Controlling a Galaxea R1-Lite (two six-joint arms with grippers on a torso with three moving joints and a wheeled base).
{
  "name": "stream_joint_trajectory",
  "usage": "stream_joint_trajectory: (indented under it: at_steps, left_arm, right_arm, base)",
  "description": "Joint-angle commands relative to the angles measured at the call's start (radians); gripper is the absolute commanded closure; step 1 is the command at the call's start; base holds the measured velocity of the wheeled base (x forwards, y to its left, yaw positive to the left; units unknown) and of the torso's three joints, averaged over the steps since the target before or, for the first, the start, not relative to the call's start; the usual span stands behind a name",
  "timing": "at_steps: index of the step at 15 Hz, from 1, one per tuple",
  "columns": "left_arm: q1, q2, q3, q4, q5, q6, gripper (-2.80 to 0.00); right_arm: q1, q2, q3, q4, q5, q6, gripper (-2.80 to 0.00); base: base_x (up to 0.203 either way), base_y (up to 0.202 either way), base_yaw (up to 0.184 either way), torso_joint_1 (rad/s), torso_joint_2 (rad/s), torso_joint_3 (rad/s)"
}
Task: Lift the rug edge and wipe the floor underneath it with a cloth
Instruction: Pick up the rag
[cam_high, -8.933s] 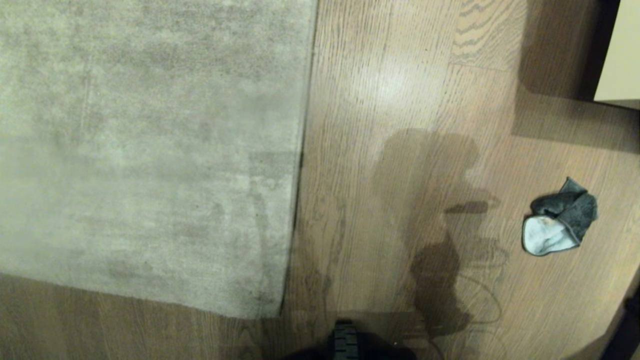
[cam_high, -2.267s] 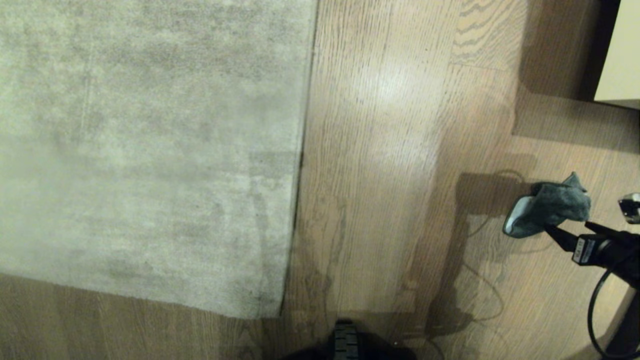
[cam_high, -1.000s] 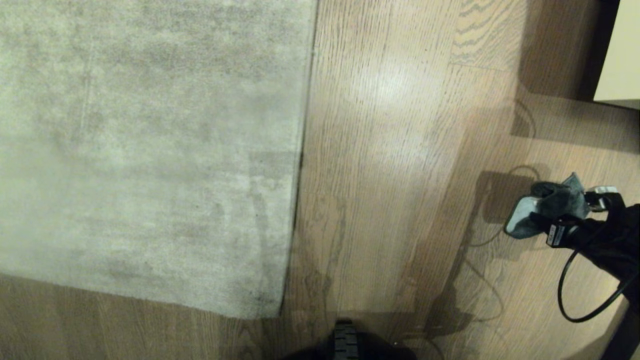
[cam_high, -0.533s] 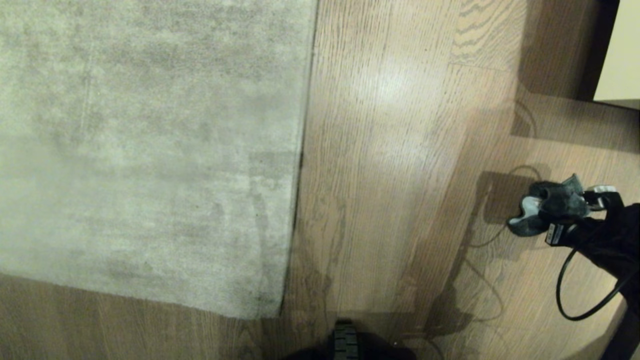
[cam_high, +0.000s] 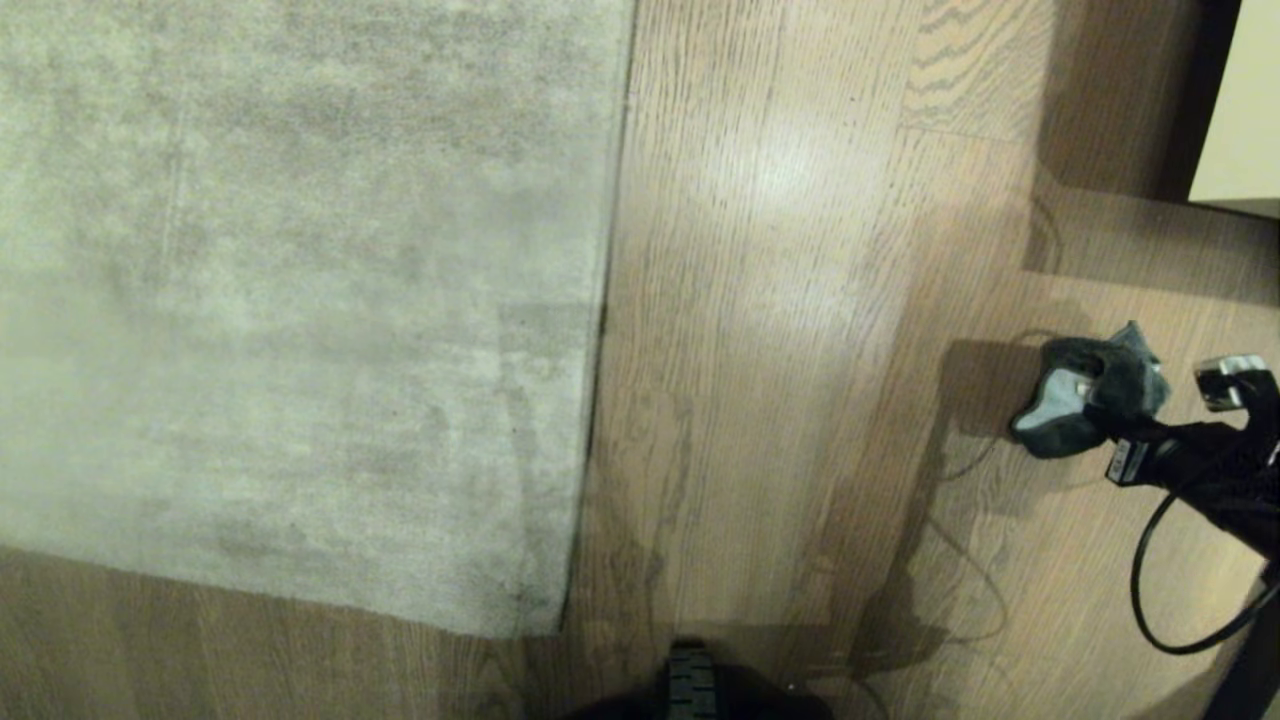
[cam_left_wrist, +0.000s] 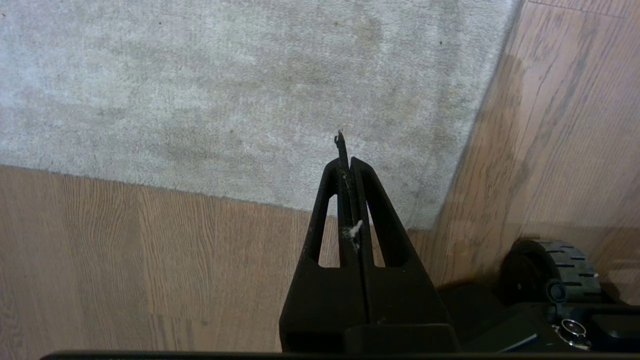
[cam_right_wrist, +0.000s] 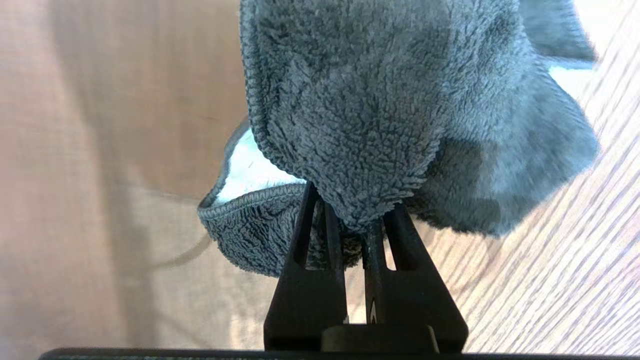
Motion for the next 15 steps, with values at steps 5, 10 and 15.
stream_joint_trajectory:
  at_steps: [5,10,15]
  left_arm:
    - [0.0,0.001,0.0,-0.001,0.0,-0.001,0.0]
    - [0.0,0.001,0.0,-0.001,0.0,-0.001,0.0]
    - [0.0,0.001,0.0,-0.001,0.0,-0.001,0.0]
  right_arm:
    - [-0.002,-0.177,0.147,-0.009,0.045,-0.006,0.0]
    - [-0.002,-0.253,0.285,-0.03,0.087,-0.013,0.0]
    - [-0.002,-0.34,0.436,-0.074,0.135,-0.017,0.0]
  base:
    - [0.0,0.0,0.0,0.0,0.0,0.0]
    - [0.0,0.0,0.0,0.0,0.0,0.0]
    - [0.0,0.0,0.0,0.0,0.0,0.0]
